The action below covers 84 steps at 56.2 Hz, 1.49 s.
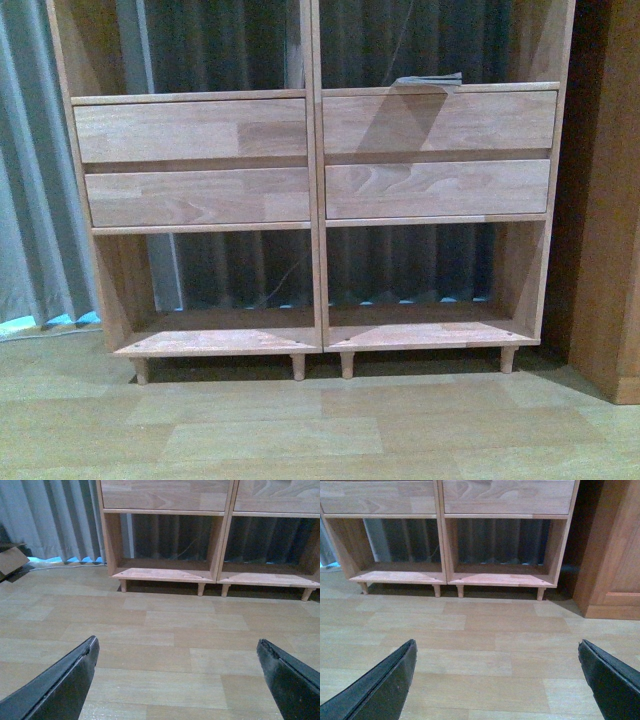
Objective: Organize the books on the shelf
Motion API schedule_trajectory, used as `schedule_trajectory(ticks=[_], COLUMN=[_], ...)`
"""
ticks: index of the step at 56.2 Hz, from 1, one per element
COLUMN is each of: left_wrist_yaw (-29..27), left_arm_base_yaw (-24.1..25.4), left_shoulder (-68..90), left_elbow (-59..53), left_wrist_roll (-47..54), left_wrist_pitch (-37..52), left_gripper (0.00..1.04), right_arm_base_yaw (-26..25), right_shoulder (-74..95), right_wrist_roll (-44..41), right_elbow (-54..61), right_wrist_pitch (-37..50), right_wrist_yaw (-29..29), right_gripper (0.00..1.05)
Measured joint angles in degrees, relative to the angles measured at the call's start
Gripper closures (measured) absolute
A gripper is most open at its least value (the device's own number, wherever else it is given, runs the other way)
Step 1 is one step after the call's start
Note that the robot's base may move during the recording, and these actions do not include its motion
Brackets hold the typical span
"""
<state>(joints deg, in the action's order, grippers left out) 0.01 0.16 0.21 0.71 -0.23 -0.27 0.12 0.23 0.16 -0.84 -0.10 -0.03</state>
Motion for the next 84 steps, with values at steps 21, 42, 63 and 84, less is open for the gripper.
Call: schedule_trajectory(ticks=[21, 42, 63, 84], left_wrist_yaw=[0.0, 0.0, 0.0, 0.0], left_arm_base_yaw=[0.0, 0.0, 0.0, 0.0], left_shoulder=[0.0, 0.0, 0.0, 0.0], left_elbow=[0.0, 0.0, 0.0, 0.0], left_wrist_roll=[0.0, 0.0, 0.0, 0.0], left_wrist_pitch=[0.0, 0.0, 0.0, 0.0], left_gripper=[0.07, 0.07, 0.07, 0.07], right_arm_base_yaw=[0.0, 0.0, 0.0, 0.0], right_shoulder=[0.0, 0.0, 0.0, 0.0], right_wrist_roll=[0.0, 0.0, 0.0, 0.0], right_elbow=[0.0, 0.0, 0.0, 0.0], right_wrist_pitch=[0.0, 0.0, 0.0, 0.0], right_wrist_yaw=[0.0, 0.0, 0.0, 0.0], right_gripper=[0.07, 0.07, 0.07, 0.07])
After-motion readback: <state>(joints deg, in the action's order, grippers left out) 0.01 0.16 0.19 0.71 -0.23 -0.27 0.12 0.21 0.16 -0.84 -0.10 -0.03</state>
